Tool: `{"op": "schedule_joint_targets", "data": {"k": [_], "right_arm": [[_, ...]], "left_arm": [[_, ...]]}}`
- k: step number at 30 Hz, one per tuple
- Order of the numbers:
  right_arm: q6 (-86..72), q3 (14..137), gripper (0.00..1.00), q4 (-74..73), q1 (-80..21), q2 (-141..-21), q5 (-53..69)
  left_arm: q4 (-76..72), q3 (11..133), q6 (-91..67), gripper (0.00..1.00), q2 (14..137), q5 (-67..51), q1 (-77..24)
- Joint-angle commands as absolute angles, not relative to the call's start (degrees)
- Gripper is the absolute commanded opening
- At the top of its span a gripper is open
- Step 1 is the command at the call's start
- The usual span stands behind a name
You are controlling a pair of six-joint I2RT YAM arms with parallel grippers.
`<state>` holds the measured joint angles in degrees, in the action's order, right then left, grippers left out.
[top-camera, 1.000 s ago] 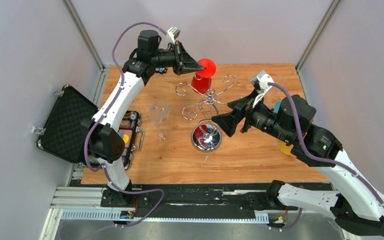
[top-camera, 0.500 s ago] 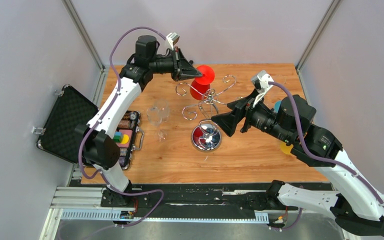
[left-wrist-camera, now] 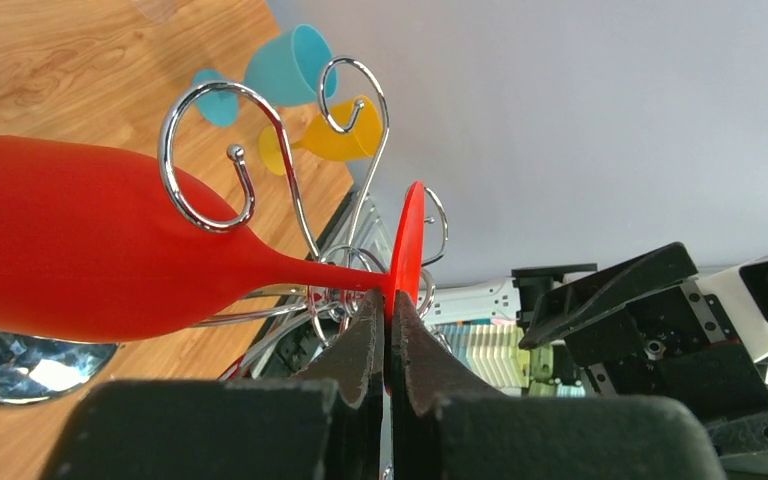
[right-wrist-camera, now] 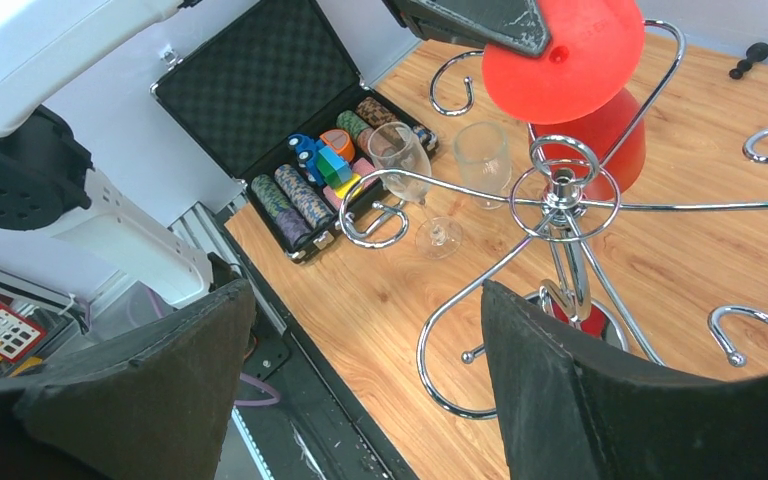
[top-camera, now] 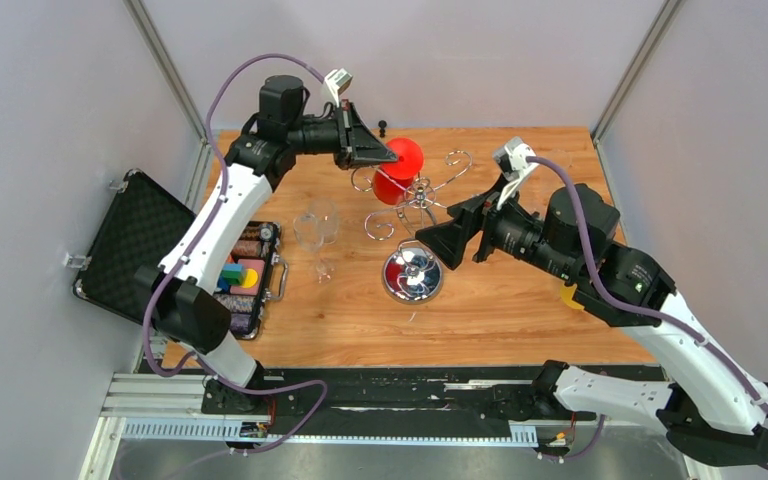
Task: Take the wine glass off the wine glass rack
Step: Pick up the wine glass from the wine rack.
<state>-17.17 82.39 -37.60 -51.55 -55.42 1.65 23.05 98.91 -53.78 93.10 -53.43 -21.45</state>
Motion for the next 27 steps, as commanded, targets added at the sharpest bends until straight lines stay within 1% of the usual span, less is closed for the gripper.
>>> {"op": "schedule_joint_targets", "data": {"k": [1,13,22,27], "right_arm": [[-18.9,85.4,0.81,-37.0,-51.2,-56.2,2.3],[-18.8,86.2,0.81,-36.8,-51.3,-57.4,2.6],[-17.7,86.7,0.82,-36.7,-51.3,-57.0,2.4],[-16.7,87.7,0.83,-36.8,-51.3,-57.0,2.2]], "left_arm": [[27.3,102.3,-49.4,0.0,90.4,-53.4,-20.0],[31.5,106.8,-45.9,0.0,93.4,-54.2,-16.4],[36.0,116.1,-43.4,0.0,97.7,-55.2,-12.8],[39.9,120.4,-39.3,0.0,97.9,-52.4,-12.4]]}}
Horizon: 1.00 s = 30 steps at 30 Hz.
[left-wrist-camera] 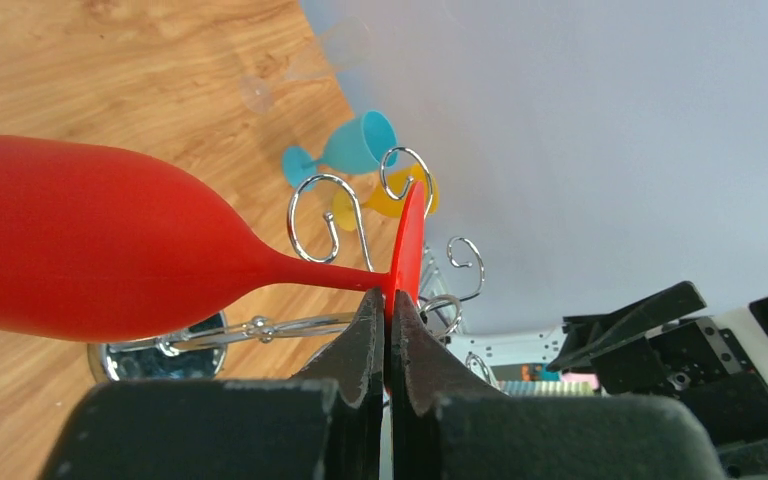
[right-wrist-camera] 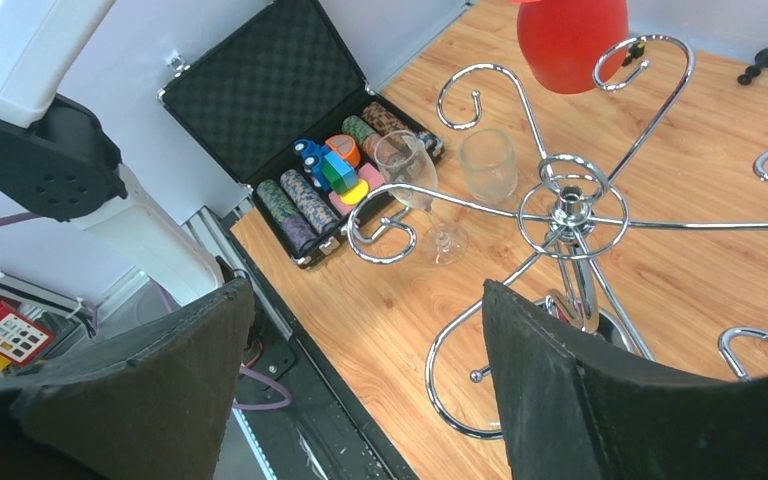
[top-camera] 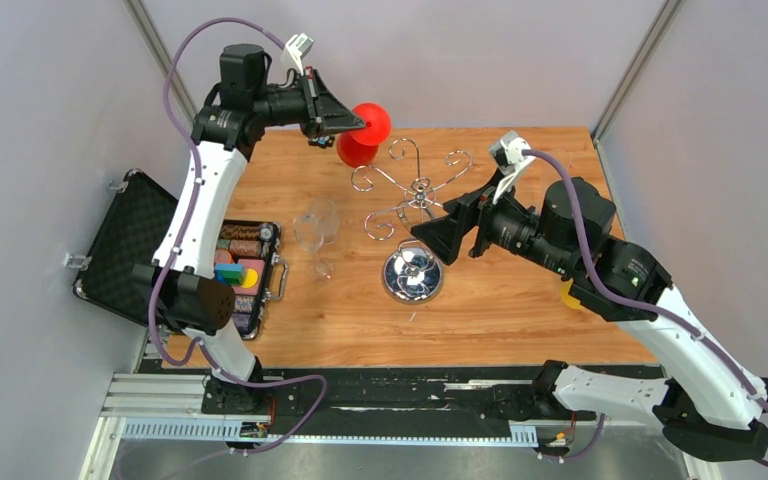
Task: Take the wine glass off the wine glass rack
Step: Pick up the wine glass from the wine rack, then place the wine glass at the center of the board.
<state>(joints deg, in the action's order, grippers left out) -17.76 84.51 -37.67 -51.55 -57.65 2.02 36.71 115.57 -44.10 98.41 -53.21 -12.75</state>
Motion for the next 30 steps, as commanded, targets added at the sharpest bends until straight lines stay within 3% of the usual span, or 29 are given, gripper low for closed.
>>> {"op": "schedule_joint_targets", "data": {"k": [1,18,30], "right_arm": [[-16.6,87.9,0.83,-36.8,-51.2,-57.0,2.3],[-16.4,95.4,0.85,-36.8,-51.3,-61.0,3.4],[-16.4,99.7,0.86,-36.8,-51.3,-65.1,5.3]], "left_arm": [[41.4,121.4,-38.5,0.0,97.7,-51.4,-12.4],[53.6,125.0,-21.9,0.0,88.7,-42.3,-13.0],[66.1,128.3,-6.6,0.0,84.0,-23.5,-29.0]]}}
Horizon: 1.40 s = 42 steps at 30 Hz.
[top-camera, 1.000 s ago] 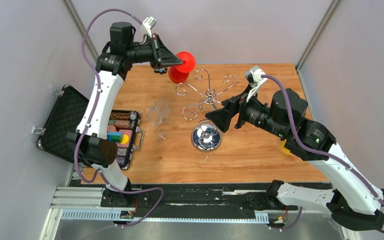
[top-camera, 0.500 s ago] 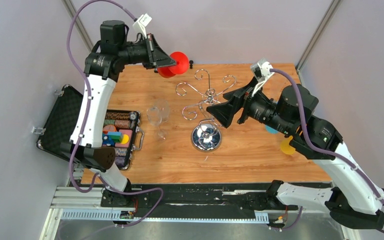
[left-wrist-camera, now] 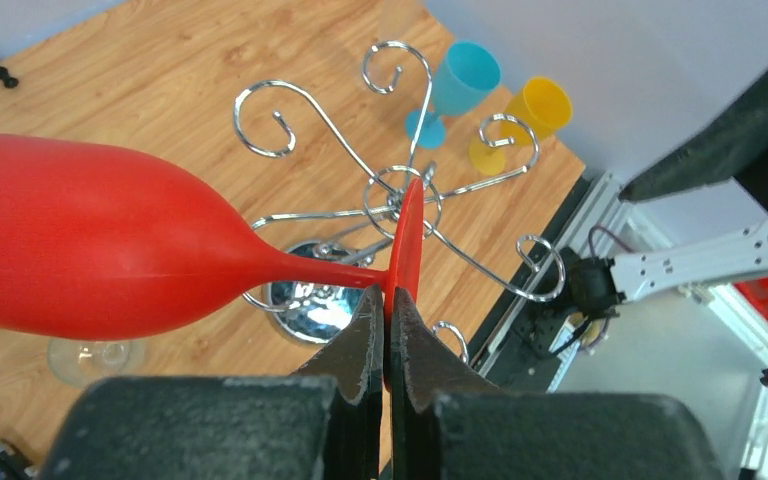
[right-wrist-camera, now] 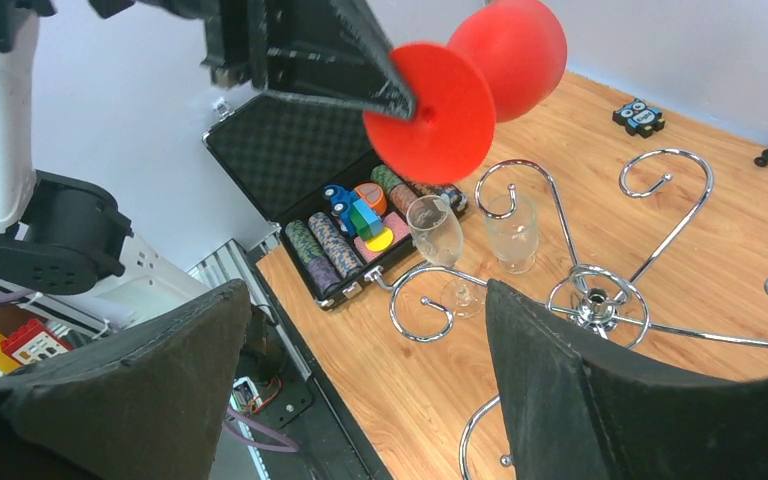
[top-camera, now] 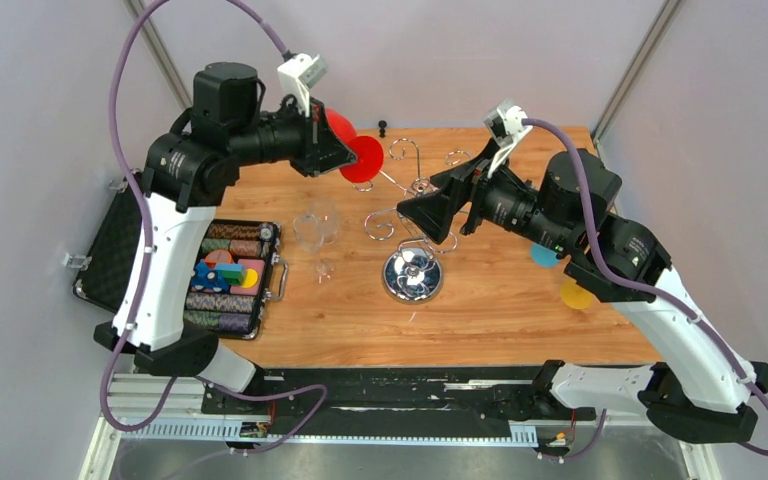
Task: Take the wine glass off the wine glass rack
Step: Place the wine glass at the center of the board.
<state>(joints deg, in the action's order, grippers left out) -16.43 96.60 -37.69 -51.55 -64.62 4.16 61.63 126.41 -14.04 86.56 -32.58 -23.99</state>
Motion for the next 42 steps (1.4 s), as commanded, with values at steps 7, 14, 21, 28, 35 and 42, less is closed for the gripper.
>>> {"op": "schedule_joint_targets", "data": {"k": [7,14,21,28,35,42], "right_arm": [[-17.5,101.3,0.86,-37.4,-51.3,-66.4,5.9],[-18.6,102.1,0.86,-38.2,-51.2,-68.0,6.6],[-20.2,103.1,0.84,-40.2,-51.2,-70.2,10.5],[-21.9,101.6,0.81,-41.8,-51.1,-70.5,14.4],[-23.7,100.8,0.76,-43.3,-50.7,-70.8,15.9],[-25.4,100.1,0.69,-43.5,-50.6,-71.9,19.6]], "left_arm": [[67.4,123.7,-2.4,0.0,79.3,-9.6,-40.7],[63.0,115.5,0.6,0.0,74.3,0.5,-53.2],[61.5,112.2,5.3,0.0,73.0,13.4,-66.1],[60.3,111.0,7.9,0.0,73.2,21.5,-74.2],[58.4,109.6,10.7,0.0,73.2,30.8,-81.9],[57.3,109.6,12.7,0.0,74.3,37.2,-87.7]]}}
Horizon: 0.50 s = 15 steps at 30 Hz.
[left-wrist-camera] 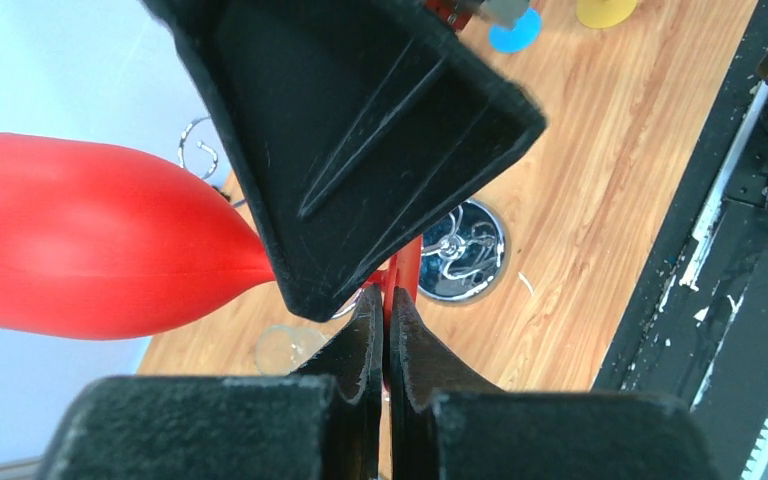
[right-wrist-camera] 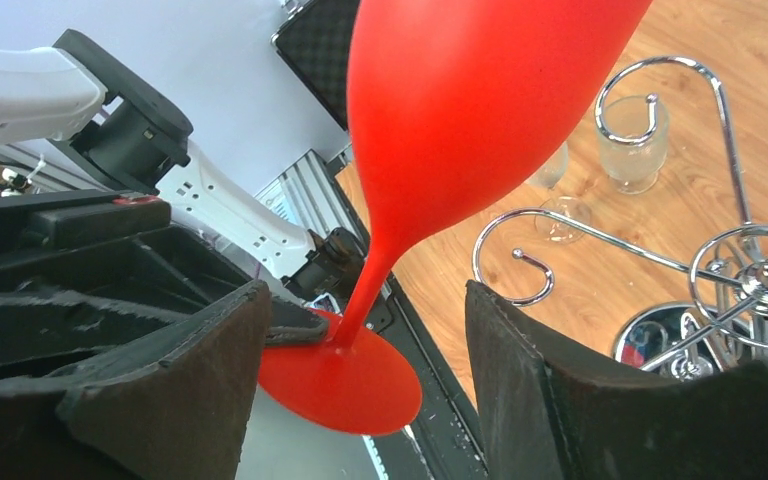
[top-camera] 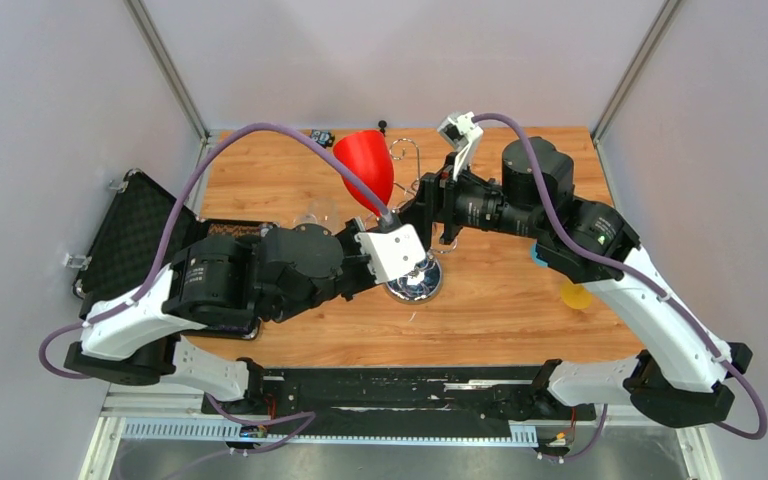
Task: Take the wine glass off the wine glass rack
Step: Place the wine glass at the center of the board.
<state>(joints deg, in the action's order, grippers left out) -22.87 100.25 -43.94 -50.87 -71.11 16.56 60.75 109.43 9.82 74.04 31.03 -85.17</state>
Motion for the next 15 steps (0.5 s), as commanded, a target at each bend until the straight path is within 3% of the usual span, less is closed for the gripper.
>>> {"op": "schedule_joint_targets", "data": {"k": [1,10,15], "right_arm": [[-25.7,100.0,0.68,-43.6,-50.5,-72.2,19.9],[-27.0,100.6,0.54,-43.6,-50.5,-74.8,23.1],[-28.0,100.6,0.29,-43.2,-50.5,-75.6,24.5]], "left_arm": [[56.8,109.5,13.1,0.0,74.4,37.7,-88.2],[54.9,108.3,15.0,0.0,74.2,41.4,-92.3],[53.1,106.9,15.8,0.0,73.1,42.7,-93.5]]}}
